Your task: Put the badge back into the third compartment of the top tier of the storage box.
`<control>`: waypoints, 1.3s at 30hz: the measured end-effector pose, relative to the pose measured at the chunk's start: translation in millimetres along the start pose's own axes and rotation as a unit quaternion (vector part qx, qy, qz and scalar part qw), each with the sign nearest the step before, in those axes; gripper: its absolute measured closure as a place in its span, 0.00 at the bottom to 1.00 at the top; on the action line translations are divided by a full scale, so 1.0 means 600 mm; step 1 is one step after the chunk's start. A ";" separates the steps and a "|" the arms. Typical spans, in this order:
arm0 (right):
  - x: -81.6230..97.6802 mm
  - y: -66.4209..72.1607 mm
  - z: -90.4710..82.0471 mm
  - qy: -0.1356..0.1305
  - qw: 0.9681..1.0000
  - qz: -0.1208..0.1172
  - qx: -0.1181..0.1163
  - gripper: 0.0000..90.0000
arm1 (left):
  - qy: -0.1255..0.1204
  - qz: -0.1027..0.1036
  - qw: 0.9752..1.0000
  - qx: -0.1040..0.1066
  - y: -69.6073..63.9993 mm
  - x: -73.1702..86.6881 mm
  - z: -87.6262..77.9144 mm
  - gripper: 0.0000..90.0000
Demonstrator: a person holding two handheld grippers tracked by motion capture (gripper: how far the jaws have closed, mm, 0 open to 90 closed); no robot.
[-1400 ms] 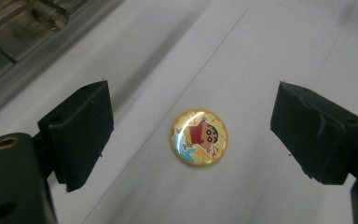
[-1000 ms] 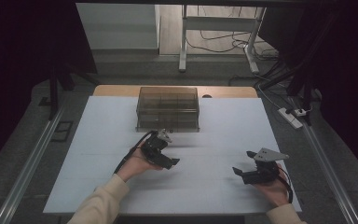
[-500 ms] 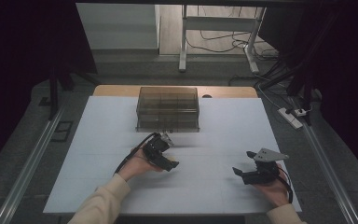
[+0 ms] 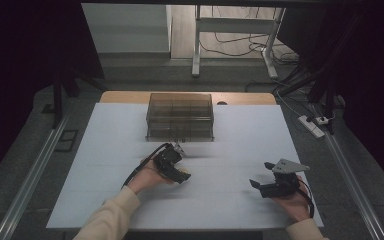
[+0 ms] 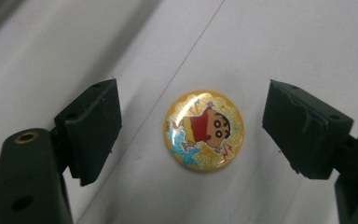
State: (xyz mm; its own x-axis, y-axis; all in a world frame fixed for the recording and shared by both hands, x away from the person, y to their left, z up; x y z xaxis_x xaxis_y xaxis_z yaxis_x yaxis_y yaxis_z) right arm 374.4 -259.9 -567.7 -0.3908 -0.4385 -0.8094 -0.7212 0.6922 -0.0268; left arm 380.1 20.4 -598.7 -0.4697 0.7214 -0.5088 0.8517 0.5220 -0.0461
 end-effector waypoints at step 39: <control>0.000 0.000 -0.002 0.001 1.000 -0.005 0.001 0.15 | 0.011 0.039 0.999 -0.008 -0.010 0.008 0.007 0.52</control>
State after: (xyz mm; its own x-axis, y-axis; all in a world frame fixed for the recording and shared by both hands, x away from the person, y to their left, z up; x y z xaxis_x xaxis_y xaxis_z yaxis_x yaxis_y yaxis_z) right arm 373.7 -260.7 -567.0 -0.3846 -0.4475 -0.8074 -0.7243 0.6885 -0.0365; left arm 373.7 18.9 -604.6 -0.4064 0.7705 -0.4911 0.8828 0.4698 0.0066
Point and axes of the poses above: each handheld gripper's, and its own axes: z roughly forward along the jaws, x roughly out of its underside, y roughly to its left, the point moved 10 cm from there along z, roughly forward along the jaws, and after that the axes turned 3 degrees about z, right-handed, at the moved point
